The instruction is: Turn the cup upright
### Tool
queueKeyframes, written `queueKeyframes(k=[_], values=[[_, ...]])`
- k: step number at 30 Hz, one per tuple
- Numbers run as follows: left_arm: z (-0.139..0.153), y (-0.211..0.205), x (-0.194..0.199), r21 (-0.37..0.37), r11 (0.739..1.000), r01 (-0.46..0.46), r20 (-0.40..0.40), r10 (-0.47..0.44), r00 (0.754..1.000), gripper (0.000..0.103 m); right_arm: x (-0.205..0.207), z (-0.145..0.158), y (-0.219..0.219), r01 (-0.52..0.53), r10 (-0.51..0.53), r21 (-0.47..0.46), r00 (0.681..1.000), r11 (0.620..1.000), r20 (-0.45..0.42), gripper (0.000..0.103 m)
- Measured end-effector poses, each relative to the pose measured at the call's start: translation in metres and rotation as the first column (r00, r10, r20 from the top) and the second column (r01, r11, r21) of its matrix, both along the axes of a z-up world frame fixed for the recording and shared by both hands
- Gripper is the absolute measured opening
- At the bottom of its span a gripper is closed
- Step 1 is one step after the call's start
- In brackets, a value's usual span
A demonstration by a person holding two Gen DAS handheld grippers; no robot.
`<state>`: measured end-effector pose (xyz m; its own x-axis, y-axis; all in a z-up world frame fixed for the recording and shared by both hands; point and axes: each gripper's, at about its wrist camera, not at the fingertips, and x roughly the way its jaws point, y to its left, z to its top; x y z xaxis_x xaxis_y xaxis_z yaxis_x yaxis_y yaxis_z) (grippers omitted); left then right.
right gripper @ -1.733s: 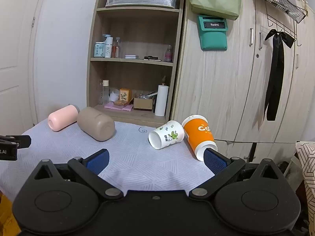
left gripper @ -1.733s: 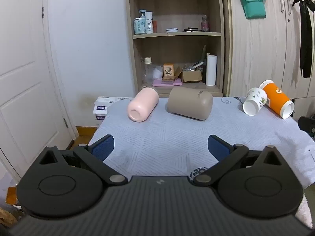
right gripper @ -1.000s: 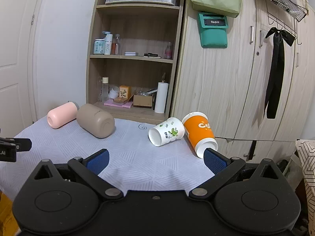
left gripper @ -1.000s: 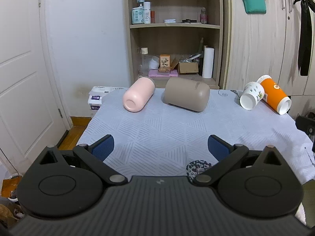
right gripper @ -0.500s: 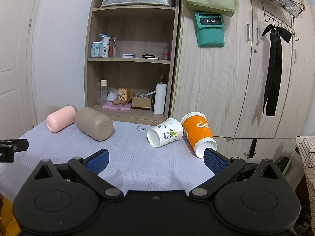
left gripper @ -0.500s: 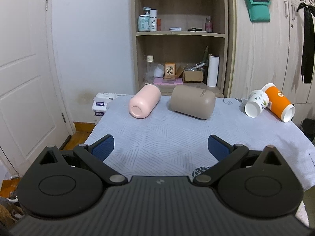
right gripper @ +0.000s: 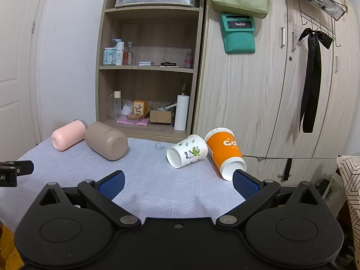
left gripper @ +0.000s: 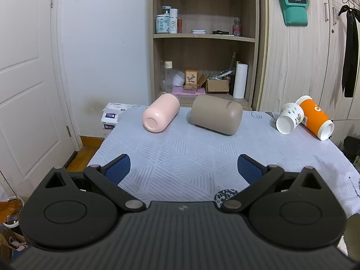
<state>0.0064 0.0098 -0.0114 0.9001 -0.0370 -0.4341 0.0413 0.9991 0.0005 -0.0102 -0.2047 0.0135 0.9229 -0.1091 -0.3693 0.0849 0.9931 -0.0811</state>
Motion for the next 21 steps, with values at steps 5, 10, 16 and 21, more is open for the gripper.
queueKeyframes(k=[5, 10, 16, 21], values=[[0.0019, -0.0035, -0.0044, 0.029, 0.999, -0.014, 0.030, 0.013, 0.999, 0.103, 0.0003, 0.0005, -0.0010, 0.006, -0.006, 0.003, 1.000, 1.000, -0.001, 0.103], [-0.0004, -0.0024, -0.0019, 0.002, 1.000, 0.009, 0.004, -0.009, 1.000, 0.103, 0.0004, -0.0005, -0.0012, 0.003, -0.003, 0.001, 1.000, 1.000, -0.007, 0.103], [-0.0037, -0.0058, 0.0005, 0.021, 1.000, 0.011, -0.007, -0.011, 1.000, 0.103, 0.0027, -0.0008, 0.0003, 0.000, 0.000, -0.008, 1.000, 1.000, -0.019, 0.103], [-0.0021, -0.0072, -0.0011, 0.026, 1.000, 0.012, -0.002, -0.012, 1.000, 0.103, 0.0015, 0.0015, 0.0010, 0.012, -0.012, -0.021, 1.000, 1.000, -0.014, 0.103]])
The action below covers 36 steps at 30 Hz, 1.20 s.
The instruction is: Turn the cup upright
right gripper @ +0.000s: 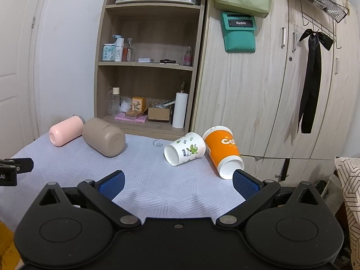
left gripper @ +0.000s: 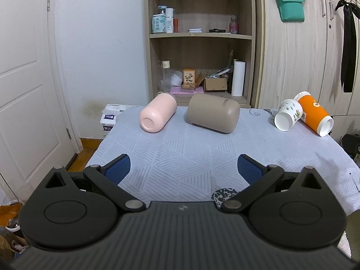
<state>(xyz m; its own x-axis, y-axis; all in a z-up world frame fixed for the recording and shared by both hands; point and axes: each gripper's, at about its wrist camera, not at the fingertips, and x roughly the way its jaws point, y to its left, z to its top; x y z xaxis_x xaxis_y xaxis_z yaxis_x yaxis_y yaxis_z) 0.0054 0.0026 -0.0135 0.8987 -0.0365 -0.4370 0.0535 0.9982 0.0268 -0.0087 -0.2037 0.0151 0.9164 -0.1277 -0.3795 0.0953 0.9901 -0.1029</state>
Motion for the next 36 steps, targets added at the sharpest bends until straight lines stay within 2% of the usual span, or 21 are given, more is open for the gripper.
queueKeyframes(k=[14, 19, 21, 23, 26, 27, 31, 36], values=[[0.002, -0.006, 0.004, -0.004, 1.000, 0.004, -0.033, -0.004, 0.999, 0.103, 0.006, -0.004, -0.002, -0.018, 0.018, 0.005, 1.000, 1.000, -0.017, 0.103], [0.006, -0.009, 0.010, -0.022, 1.000, 0.010, -0.062, -0.012, 0.998, 0.103, 0.006, -0.001, -0.005, -0.034, 0.034, -0.065, 0.999, 0.997, 0.002, 0.103], [0.007, -0.010, 0.018, -0.041, 0.999, 0.014, -0.093, -0.018, 0.995, 0.103, 0.007, 0.004, -0.009, -0.086, 0.087, -0.059, 0.996, 0.995, 0.017, 0.103], [0.009, -0.012, 0.028, -0.055, 0.998, 0.011, -0.114, -0.018, 0.993, 0.103, 0.010, 0.010, -0.015, -0.172, 0.173, -0.029, 0.984, 0.985, 0.046, 0.103], [0.013, -0.006, 0.042, -0.110, 0.992, -0.054, -0.110, 0.042, 0.993, 0.103, 0.021, 0.013, -0.030, -0.346, 0.335, 0.055, 0.931, 0.937, 0.143, 0.103], [0.013, -0.003, 0.048, -0.129, 0.988, -0.079, -0.111, 0.065, 0.992, 0.103, 0.029, 0.012, -0.032, -0.372, 0.360, 0.071, 0.923, 0.926, 0.136, 0.103], [0.010, 0.005, 0.075, -0.173, 0.976, -0.129, -0.136, 0.106, 0.985, 0.103, 0.065, 0.014, -0.028, -0.467, 0.464, 0.053, 0.884, 0.882, 0.060, 0.103], [0.002, 0.014, 0.115, -0.268, 0.954, -0.134, -0.199, 0.081, 0.977, 0.101, 0.123, 0.012, -0.019, -0.538, 0.550, 0.126, 0.830, 0.834, -0.093, 0.103]])
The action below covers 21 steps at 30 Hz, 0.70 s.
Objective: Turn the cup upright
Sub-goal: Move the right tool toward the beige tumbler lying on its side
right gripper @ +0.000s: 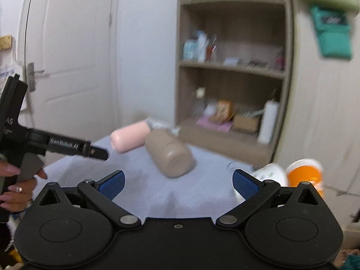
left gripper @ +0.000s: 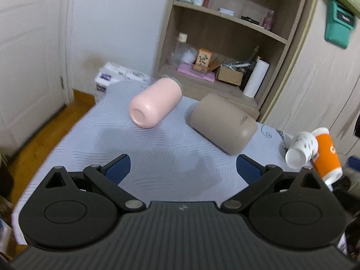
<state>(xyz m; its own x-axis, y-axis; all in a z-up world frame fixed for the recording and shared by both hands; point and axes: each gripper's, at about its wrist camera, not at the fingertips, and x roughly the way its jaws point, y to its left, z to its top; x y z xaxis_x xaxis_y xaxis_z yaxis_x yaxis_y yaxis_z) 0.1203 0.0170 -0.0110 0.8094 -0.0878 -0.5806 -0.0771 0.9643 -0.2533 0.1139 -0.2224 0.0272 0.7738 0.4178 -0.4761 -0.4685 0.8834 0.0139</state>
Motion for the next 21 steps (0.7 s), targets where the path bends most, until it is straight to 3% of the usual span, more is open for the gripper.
queueKeyframes(k=[6, 14, 21], values=[[-0.013, -0.001, 0.041, -0.092, 0.996, 0.002, -0.027, -0.004, 1.000, 0.101, 0.059, -0.015, 0.034, -0.116, 0.105, -0.098, 0.989, 0.988, -0.106, 0.103], [-0.036, 0.005, 0.081, -0.260, 0.965, -0.010, -0.101, -0.017, 0.995, 0.101, 0.106, -0.037, 0.069, -0.182, 0.162, -0.200, 0.980, 0.963, -0.112, 0.099], [-0.052, 0.012, 0.100, -0.332, 0.943, -0.026, -0.147, -0.024, 0.989, 0.100, 0.132, -0.055, 0.089, -0.238, 0.211, -0.297, 0.970, 0.925, -0.120, 0.099]])
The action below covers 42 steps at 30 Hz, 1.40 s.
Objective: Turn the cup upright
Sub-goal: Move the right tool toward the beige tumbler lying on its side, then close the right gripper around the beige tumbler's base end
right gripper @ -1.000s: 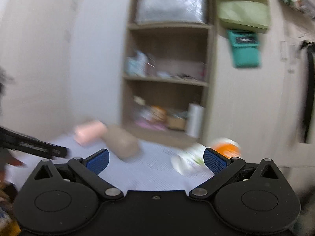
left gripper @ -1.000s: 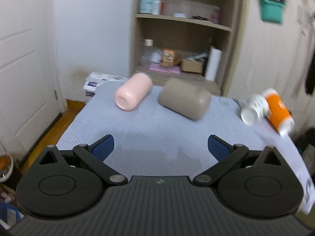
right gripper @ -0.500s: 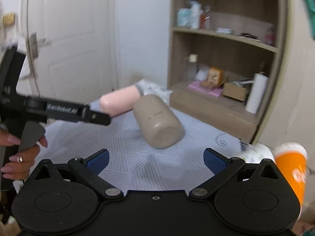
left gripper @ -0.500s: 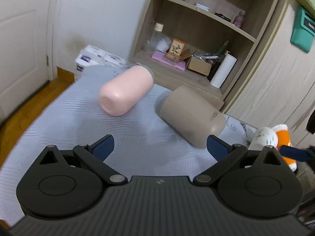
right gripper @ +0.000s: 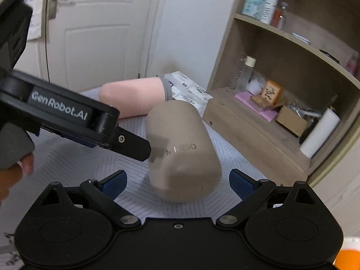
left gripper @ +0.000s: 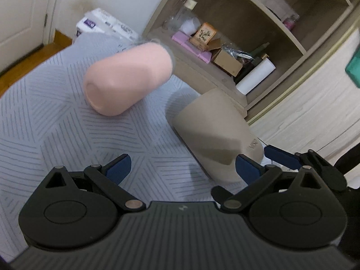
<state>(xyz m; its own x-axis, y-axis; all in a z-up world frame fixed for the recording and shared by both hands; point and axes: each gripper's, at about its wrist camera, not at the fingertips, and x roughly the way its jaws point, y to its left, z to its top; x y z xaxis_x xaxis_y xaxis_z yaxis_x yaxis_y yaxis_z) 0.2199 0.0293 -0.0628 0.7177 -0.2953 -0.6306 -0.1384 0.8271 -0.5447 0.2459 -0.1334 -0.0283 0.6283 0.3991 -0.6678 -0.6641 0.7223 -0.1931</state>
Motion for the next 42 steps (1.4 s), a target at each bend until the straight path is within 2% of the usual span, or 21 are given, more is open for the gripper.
queueKeyframes(k=[7, 10, 14, 16, 21, 27, 29, 33, 42], values=[[-0.007, 0.008, 0.006, -0.049, 0.999, -0.009, -0.004, 0.008, 1.000, 0.100, 0.018, -0.011, 0.012, 0.000, 0.003, -0.065, 0.999, 0.998, 0.050, 0.099], [-0.006, 0.009, 0.005, -0.075, 0.997, 0.016, 0.005, -0.016, 1.000, 0.100, 0.022, -0.013, 0.013, 0.011, -0.009, -0.061, 1.000, 0.998, 0.028, 0.084], [-0.006, 0.008, 0.003, -0.072, 0.997, 0.019, 0.001, -0.019, 1.000, 0.100, 0.023, -0.011, 0.013, 0.075, -0.075, -0.022, 0.997, 0.997, 0.005, 0.083], [-0.007, 0.008, 0.002, -0.094, 0.995, 0.030, 0.006, -0.030, 1.000, 0.100, 0.019, -0.010, 0.012, 0.101, -0.101, -0.009, 0.995, 0.995, -0.007, 0.083], [-0.007, 0.007, 0.000, -0.203, 0.974, 0.103, 0.033, -0.098, 0.995, 0.099, 0.008, -0.004, 0.002, 0.164, -0.160, 0.044, 0.984, 0.985, -0.081, 0.083], [-0.004, -0.001, -0.010, -0.235, 0.960, 0.154, 0.025, -0.152, 0.988, 0.096, -0.014, 0.000, -0.016, 0.231, -0.206, 0.108, 0.957, 0.967, -0.205, 0.084], [-0.006, -0.004, -0.014, -0.251, 0.952, 0.174, 0.011, -0.177, 0.984, 0.091, -0.024, 0.000, -0.023, 0.265, -0.228, 0.134, 0.943, 0.955, -0.242, 0.083], [-0.007, -0.012, -0.018, -0.254, 0.944, 0.212, -0.008, -0.221, 0.975, 0.087, -0.046, -0.003, -0.032, 0.310, -0.267, 0.164, 0.934, 0.937, -0.237, 0.084], [-0.005, -0.023, -0.039, -0.300, 0.909, 0.288, -0.026, -0.309, 0.951, 0.087, -0.079, -0.002, -0.049, 0.370, -0.290, 0.229, 0.903, 0.901, -0.317, 0.084]])
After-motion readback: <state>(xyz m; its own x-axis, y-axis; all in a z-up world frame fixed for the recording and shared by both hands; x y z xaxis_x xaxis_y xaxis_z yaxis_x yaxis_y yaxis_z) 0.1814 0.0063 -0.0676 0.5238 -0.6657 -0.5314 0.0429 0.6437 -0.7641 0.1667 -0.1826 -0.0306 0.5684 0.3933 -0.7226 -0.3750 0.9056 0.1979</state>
